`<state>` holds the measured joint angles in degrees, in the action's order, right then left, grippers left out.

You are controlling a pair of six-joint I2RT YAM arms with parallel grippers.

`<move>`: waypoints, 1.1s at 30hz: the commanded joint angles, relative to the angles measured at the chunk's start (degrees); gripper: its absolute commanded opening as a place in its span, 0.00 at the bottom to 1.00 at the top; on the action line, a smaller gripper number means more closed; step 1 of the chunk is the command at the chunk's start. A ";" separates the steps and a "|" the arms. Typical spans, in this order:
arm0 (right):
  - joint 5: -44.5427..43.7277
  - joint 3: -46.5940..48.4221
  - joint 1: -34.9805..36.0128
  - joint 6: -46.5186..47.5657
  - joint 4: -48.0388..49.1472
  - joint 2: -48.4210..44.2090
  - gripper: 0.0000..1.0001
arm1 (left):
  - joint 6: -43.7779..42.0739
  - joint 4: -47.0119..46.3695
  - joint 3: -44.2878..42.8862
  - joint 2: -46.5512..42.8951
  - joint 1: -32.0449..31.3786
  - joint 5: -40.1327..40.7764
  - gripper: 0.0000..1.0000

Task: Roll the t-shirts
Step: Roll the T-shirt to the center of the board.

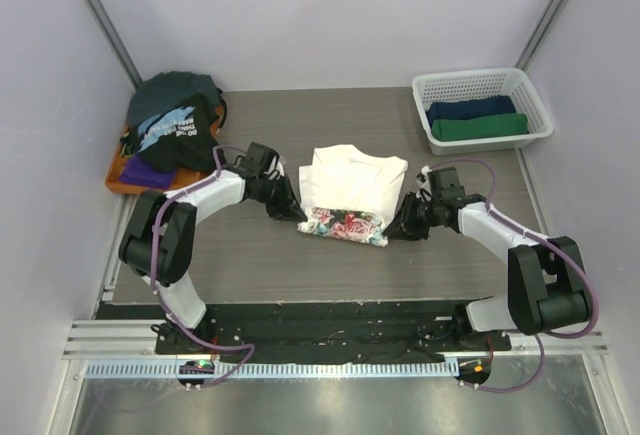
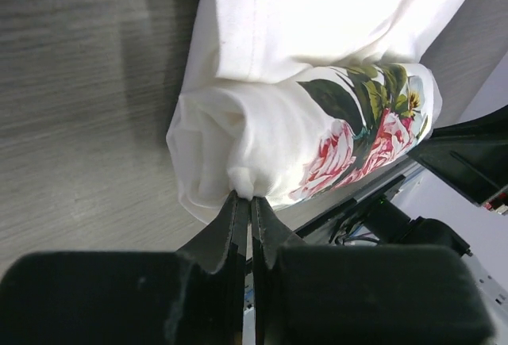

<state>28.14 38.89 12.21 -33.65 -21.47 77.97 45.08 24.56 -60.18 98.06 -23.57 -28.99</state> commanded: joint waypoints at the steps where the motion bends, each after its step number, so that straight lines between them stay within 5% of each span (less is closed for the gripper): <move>1: 1.85 2.59 0.01 2.88 3.37 -1.67 0.43 | 0.80 -0.91 -4.06 2.04 0.63 -4.14 0.06; 2: 0.18 2.76 0.36 3.76 2.50 -5.08 0.62 | 0.62 -0.65 -4.41 2.39 0.63 -3.97 0.06; 3: -1.32 3.03 0.62 5.59 1.45 -6.33 0.68 | 0.01 -0.30 -4.85 2.57 0.63 -3.79 0.06; 8: -15.54 6.11 8.51 9.56 -5.60 -11.35 0.73 | -1.05 0.49 -6.87 5.21 0.98 -4.23 0.06; 17: -40.95 2.16 33.12 24.03 6.33 -18.64 0.96 | -2.45 1.37 -7.76 6.35 2.30 -5.54 0.06; 22: -51.58 -6.71 45.78 42.68 26.52 -19.36 1.00 | -2.89 1.99 -8.02 6.97 3.36 -6.95 0.06; 28: -57.93 -3.48 50.19 61.05 29.82 -7.15 1.00 | -2.72 2.25 -8.63 7.50 3.36 -7.57 0.06; 33: -62.85 0.38 52.30 65.46 30.00 2.42 1.00 | -2.72 3.04 -9.34 7.32 3.36 -7.92 0.06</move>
<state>-27.68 34.68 63.37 23.22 3.84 75.46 43.03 26.65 -66.83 105.27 -20.53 -34.63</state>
